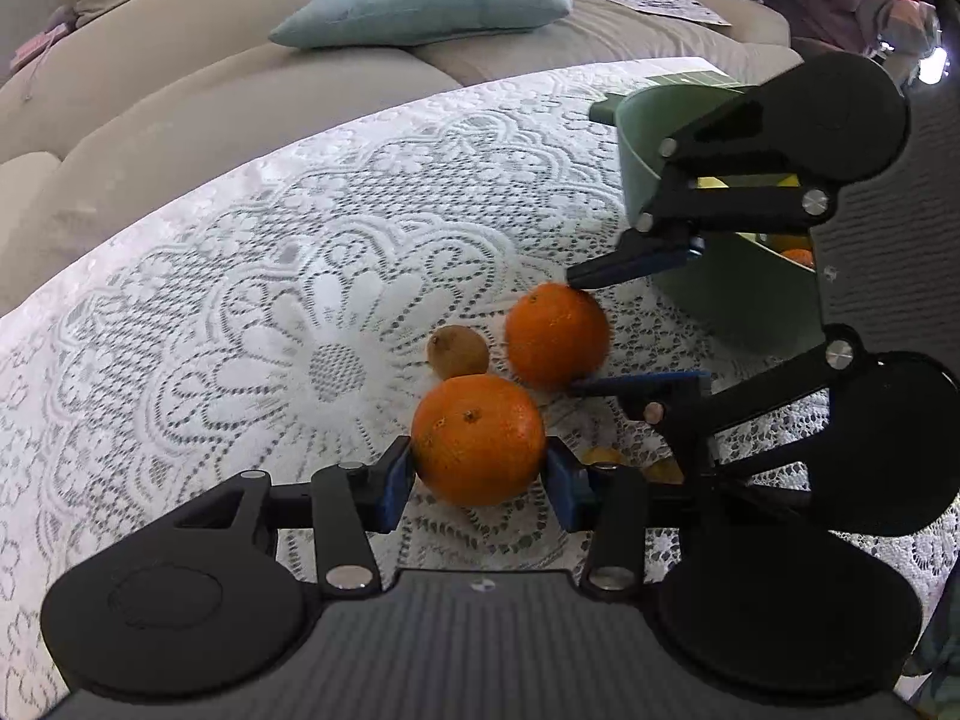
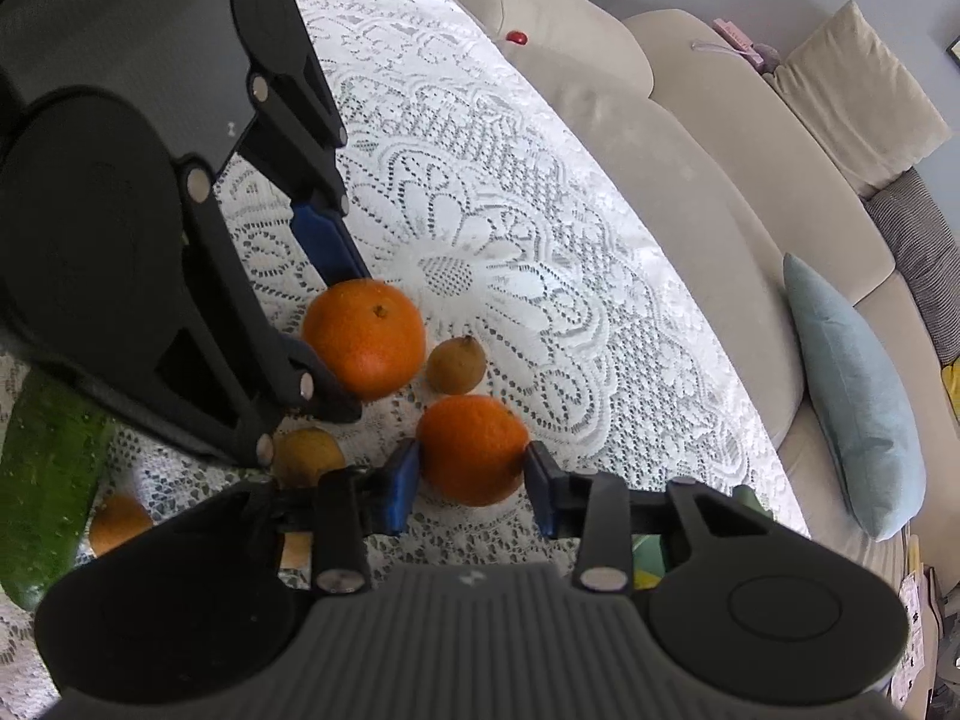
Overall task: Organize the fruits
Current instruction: 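Grasp an orange with the left tool while the right tool grasps another orange, then lift both held oranges and carry them over the green colander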
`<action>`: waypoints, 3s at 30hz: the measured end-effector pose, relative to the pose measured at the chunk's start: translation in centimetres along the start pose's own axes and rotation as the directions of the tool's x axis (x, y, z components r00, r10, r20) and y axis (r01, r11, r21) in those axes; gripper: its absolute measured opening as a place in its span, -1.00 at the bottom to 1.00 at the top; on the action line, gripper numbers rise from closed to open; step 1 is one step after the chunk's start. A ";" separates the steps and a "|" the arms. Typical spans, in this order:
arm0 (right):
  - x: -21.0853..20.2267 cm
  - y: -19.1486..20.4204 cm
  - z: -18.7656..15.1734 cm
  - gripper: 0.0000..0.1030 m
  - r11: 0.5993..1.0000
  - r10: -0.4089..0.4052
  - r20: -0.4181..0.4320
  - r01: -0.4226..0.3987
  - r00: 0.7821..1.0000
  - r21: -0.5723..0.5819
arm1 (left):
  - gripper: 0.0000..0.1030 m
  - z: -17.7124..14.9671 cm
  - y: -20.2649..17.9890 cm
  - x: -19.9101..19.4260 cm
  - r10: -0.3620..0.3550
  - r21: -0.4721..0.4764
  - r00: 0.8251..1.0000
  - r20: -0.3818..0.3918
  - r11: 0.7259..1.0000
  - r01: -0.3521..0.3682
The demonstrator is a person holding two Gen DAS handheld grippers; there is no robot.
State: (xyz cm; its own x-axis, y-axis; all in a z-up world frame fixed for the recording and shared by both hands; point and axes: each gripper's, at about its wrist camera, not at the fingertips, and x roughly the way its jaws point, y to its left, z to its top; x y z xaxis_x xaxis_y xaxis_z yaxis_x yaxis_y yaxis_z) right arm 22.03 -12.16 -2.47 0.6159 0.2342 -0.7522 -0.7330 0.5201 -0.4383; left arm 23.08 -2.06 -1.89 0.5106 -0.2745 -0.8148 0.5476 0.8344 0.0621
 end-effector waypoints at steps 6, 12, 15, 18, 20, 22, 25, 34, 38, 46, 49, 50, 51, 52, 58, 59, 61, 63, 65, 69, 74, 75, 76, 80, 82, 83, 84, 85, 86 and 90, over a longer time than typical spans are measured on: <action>-1.2 0.0 0.0 -0.37 1.000 -0.014 0.022 0.014 1.000 0.021 | 0.00 -0.1 0.3 -0.9 0.035 -0.029 0.999 -0.013 0.999 -0.036; -2.9 -0.8 0.0 -0.43 0.996 -0.016 0.058 0.011 0.998 0.087 | 0.00 0.0 0.5 -2.1 0.068 -0.056 0.998 -0.011 0.996 -0.069; -3.9 -1.1 -0.1 -0.63 0.993 -0.014 0.078 0.005 0.997 0.114 | 0.00 0.1 0.4 -2.8 0.074 -0.057 0.997 -0.003 0.996 -0.074; -5.1 -1.6 -0.2 -1.00 0.988 -0.028 0.095 0.014 0.995 0.151 | 0.00 0.3 0.1 -3.5 0.071 -0.055 0.997 0.009 0.996 -0.071; -5.7 -1.9 -0.4 -1.00 0.985 -0.022 0.097 0.005 0.995 0.171 | 0.00 0.4 -0.2 -3.8 0.077 -0.052 0.997 0.016 0.996 -0.076; -5.6 -2.1 -0.7 -1.00 0.982 0.004 0.094 -0.022 0.996 0.190 | 0.00 0.5 -0.4 -3.9 0.072 -0.051 0.997 0.014 0.996 -0.071; -4.8 -1.9 -1.3 -1.00 0.979 0.027 0.060 -0.038 0.998 0.202 | 0.00 0.4 -0.5 -3.5 0.066 -0.058 0.998 -0.002 0.996 -0.066; -4.5 -2.1 -2.1 -0.49 0.979 0.035 0.054 -0.044 0.998 0.198 | 0.00 0.0 0.5 -2.5 0.089 -0.098 0.996 -0.018 0.991 -0.090; -4.2 -1.8 -1.4 -0.32 0.990 0.021 0.037 -0.026 0.999 0.138 | 0.00 -0.1 0.8 -2.4 0.087 -0.102 0.996 -0.022 0.991 -0.089; -0.6 -3.7 1.7 -0.04 0.999 -0.008 -0.116 0.012 0.993 0.034 | 0.00 -0.1 1.0 -1.9 0.084 -0.107 0.996 -0.032 0.990 -0.087; 1.6 -4.2 2.3 -0.04 1.000 0.013 -0.180 -0.011 0.984 0.011 | 0.00 0.0 1.2 -1.7 0.093 -0.116 0.995 -0.039 0.988 -0.097; 2.2 -4.3 2.3 -0.04 1.000 0.013 -0.197 -0.012 0.980 0.008 | 0.00 0.0 1.2 -1.6 0.094 -0.118 0.995 -0.040 0.988 -0.098; 2.7 -4.3 2.4 -0.05 1.000 0.014 -0.209 -0.013 0.978 0.006 | 0.00 0.0 1.2 -1.6 0.094 -0.120 0.995 -0.039 0.988 -0.098; 3.2 -4.4 2.5 -0.06 1.000 0.018 -0.216 -0.017 0.976 0.009 | 0.00 0.1 1.3 -1.6 0.093 -0.123 0.995 -0.039 0.988 -0.097; 4.8 -4.5 2.4 -0.09 0.999 0.039 -0.224 -0.032 0.974 0.033 | 0.00 0.2 1.4 -0.7 0.099 -0.134 0.993 -0.060 0.985 -0.106; 5.0 -4.5 2.5 -0.08 0.999 0.036 -0.227 -0.030 0.973 0.031 | 0.00 0.2 1.5 -0.6 0.100 -0.138 0.993 -0.062 0.985 -0.107; 5.3 -4.5 2.4 -0.09 0.999 0.030 -0.228 -0.024 0.973 0.032 | 0.00 0.3 1.6 -0.3 0.099 -0.146 0.993 -0.067 0.983 -0.108; 5.4 -4.6 2.3 -0.16 0.999 0.027 -0.224 -0.018 0.974 0.041 | 0.00 0.4 1.6 -0.1 0.100 -0.148 0.993 -0.069 0.983 -0.110; 5.5 -4.7 2.2 -0.26 0.999 0.009 -0.223 0.000 0.975 0.041 | 0.00 0.3 1.6 -0.1 0.105 -0.146 0.992 -0.071 0.983 -0.114; 5.6 -4.4 1.9 -0.28 0.999 -0.006 -0.207 0.012 0.978 0.030 | 0.00 0.4 1.2 0.3 0.112 -0.138 0.991 -0.077 0.983 -0.122; 4.4 -4.2 2.0 -0.30 0.999 -0.005 -0.181 0.013 0.983 0.041 | 0.00 0.7 0.7 -0.2 0.129 -0.135 0.989 -0.071 0.981 -0.138; 3.9 -4.3 2.1 -0.30 0.999 -0.003 -0.169 0.011 0.986 0.046 | 0.00 0.7 0.7 -0.5 0.132 -0.137 0.989 -0.067 0.981 -0.140; 3.5 -4.3 2.1 -0.30 0.999 -0.002 -0.159 0.010 0.987 0.050 | 0.00 0.8 0.6 -0.9 0.135 -0.139 0.989 -0.061 0.980 -0.142; 0.6 -4.4 2.4 -0.30 0.998 -0.002 -0.104 0.008 0.995 0.055 | 0.00 0.9 0.1 -2.4 0.146 -0.137 0.988 -0.040 0.979 -0.150; -0.8 -4.6 2.3 -0.30 0.998 0.013 -0.083 -0.008 0.996 0.061 | 0.00 1.1 -0.1 -3.2 0.146 -0.126 0.989 -0.032 0.981 -0.149; -1.4 -4.7 2.2 -0.30 0.998 0.021 -0.076 -0.017 0.997 0.063 | 0.00 1.3 -0.3 -3.5 0.144 -0.115 0.989 -0.030 0.982 -0.146; -2.0 -4.7 2.1 -0.30 0.998 0.030 -0.070 -0.025 0.997 0.065 | 0.00 1.4 -0.6 -3.7 0.140 -0.100 0.990 -0.025 0.985 -0.142; -2.4 -4.8 2.0 -0.30 0.997 0.038 -0.067 -0.034 0.997 0.066 | 0.00 1.6 -0.9 -4.0 0.135 -0.084 0.991 -0.020 0.987 -0.136; -2.9 -4.9 1.8 -0.30 0.997 0.046 -0.065 -0.042 0.997 0.068 | 0.00 1.6 -1.3 -4.3 0.133 -0.076 0.991 -0.017 0.988 -0.134; -4.6 -5.3 0.8 -0.30 0.994 0.080 -0.045 -0.077 0.996 0.079 | 0.00 2.1 -2.7 -4.9 0.135 -0.025 0.991 -0.011 0.990 -0.136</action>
State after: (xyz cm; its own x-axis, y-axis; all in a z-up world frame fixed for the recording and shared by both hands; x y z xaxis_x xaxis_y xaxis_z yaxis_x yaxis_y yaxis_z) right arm 23.33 -15.35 3.75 0.5415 0.2382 -0.8062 -0.7528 0.5642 -0.3390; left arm 20.53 -4.02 3.13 0.5729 -0.1539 -0.8050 0.4567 0.8755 0.1576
